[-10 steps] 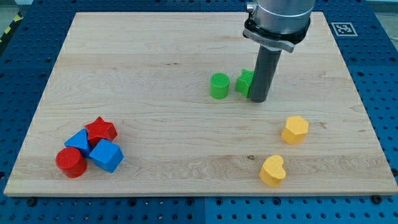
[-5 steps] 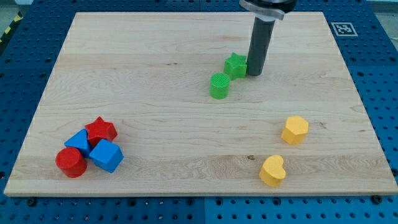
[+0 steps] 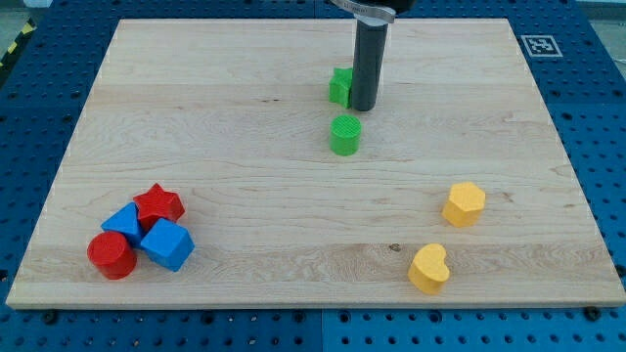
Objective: Move the green star above the green circle
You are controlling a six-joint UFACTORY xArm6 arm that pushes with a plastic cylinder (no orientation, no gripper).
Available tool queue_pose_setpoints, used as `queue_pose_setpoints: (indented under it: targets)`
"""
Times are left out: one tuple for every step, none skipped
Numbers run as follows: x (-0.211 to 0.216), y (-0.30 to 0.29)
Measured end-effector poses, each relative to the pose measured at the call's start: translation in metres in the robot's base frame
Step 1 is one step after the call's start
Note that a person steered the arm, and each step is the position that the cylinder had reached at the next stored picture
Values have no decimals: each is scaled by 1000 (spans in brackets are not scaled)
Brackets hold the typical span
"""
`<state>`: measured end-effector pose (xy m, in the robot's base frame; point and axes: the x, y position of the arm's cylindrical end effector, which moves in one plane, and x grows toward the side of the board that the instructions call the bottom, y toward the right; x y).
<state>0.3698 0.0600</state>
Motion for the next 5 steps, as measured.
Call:
queue_pose_setpoints:
  targets:
    - [41,41]
    - [86,104]
    - [110,113]
    - [110,91]
    - [111,49]
